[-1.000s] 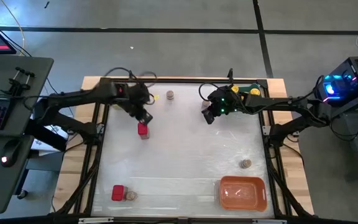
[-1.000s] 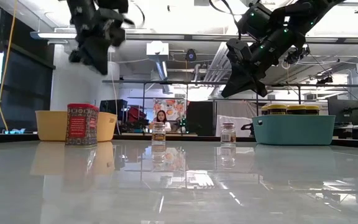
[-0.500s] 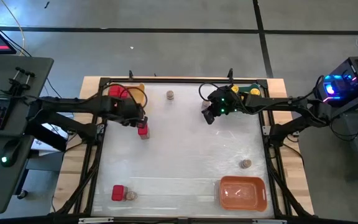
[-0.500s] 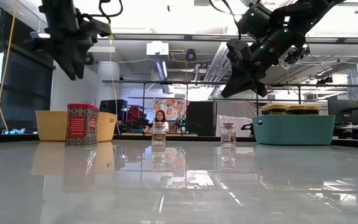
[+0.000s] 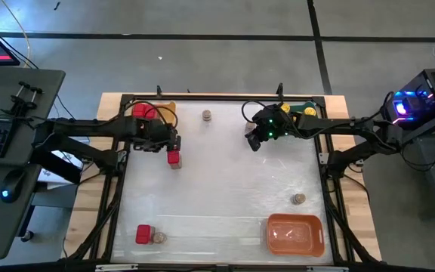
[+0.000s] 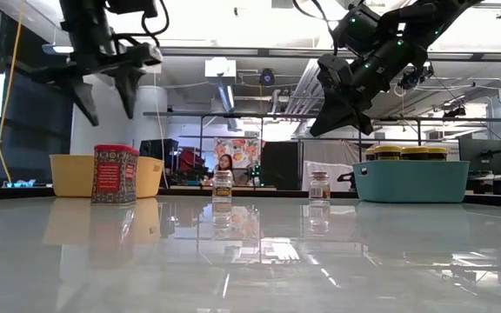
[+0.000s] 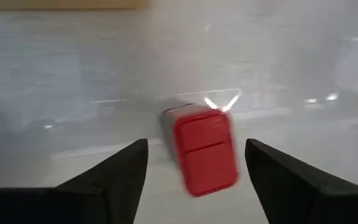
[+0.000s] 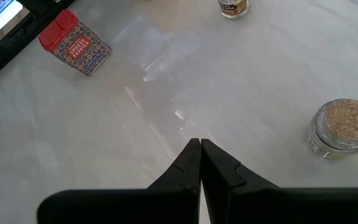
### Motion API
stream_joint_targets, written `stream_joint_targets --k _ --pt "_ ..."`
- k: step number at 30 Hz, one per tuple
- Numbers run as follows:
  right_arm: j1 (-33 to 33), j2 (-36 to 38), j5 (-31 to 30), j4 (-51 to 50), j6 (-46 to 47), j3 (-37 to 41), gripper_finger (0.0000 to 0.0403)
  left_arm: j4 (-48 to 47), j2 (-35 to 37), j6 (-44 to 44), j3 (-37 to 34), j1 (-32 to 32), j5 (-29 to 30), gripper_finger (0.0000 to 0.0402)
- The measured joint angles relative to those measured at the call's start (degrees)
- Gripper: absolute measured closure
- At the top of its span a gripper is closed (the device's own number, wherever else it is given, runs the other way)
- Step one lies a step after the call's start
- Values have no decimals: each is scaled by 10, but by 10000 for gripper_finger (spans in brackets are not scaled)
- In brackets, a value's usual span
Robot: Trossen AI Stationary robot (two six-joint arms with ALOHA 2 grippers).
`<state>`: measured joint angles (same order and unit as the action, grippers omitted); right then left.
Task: Sort spices by type
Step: Put the top red seasoning can into the yellow bin
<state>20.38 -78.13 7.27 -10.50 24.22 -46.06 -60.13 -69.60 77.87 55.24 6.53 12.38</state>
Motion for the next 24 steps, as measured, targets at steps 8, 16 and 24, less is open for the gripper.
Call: stream_joint_targets --k 8,16,24 --pt "0 0 0 0 -1 0 403 25 -42 20 1 -15 -2 137" --pt "0 0 0 0 -3 0 403 35 -72 39 1 -25 1 137" --pt "0 0 0 0 -7 0 403 34 -71 -28 1 -16 13 137"
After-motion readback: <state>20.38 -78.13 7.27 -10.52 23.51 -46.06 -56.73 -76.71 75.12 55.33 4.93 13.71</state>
